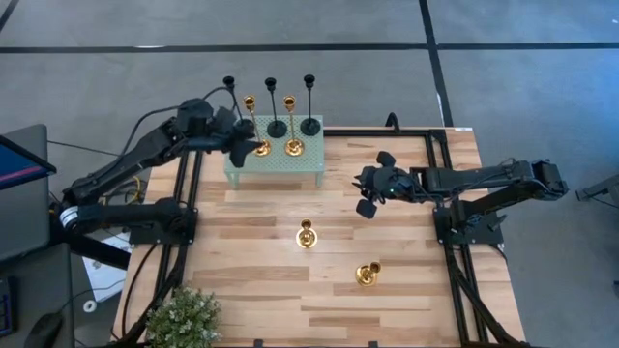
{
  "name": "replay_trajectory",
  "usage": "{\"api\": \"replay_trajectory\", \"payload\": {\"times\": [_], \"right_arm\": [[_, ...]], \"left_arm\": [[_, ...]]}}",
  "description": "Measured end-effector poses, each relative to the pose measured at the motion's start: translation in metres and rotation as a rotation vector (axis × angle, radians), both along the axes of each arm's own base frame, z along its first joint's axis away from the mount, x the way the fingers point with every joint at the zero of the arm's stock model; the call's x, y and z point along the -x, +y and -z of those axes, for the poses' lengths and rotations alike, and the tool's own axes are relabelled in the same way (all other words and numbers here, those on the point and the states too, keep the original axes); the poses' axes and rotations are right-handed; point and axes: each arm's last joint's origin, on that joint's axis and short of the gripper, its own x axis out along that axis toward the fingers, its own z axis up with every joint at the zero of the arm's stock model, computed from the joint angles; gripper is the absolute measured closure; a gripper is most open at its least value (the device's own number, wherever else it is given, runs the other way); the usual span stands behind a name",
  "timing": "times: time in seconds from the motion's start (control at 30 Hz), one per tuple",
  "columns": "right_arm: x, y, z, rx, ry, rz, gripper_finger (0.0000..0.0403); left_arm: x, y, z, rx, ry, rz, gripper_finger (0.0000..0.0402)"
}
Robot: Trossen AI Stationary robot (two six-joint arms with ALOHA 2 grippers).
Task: Pick & Place candle stick holders
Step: Put the gold candle holder on the shelf
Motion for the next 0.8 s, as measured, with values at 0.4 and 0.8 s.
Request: {"api": "replay_trajectory", "payload": {"times": [0.4,0.8], "right_arm": [[0.0,0.002,0.001,0.0,0.014,-0.007,0.0329],[0.001,0.037,0.001,0.0,0.013,-0.152,0.0329]], "left_arm": [[-0.006,-0.026,-0.004,0.07,-0.057,0.267,0.017],[-0.05,-0.069,0.01,0.117,0.03,0.591,0.0174]]}}
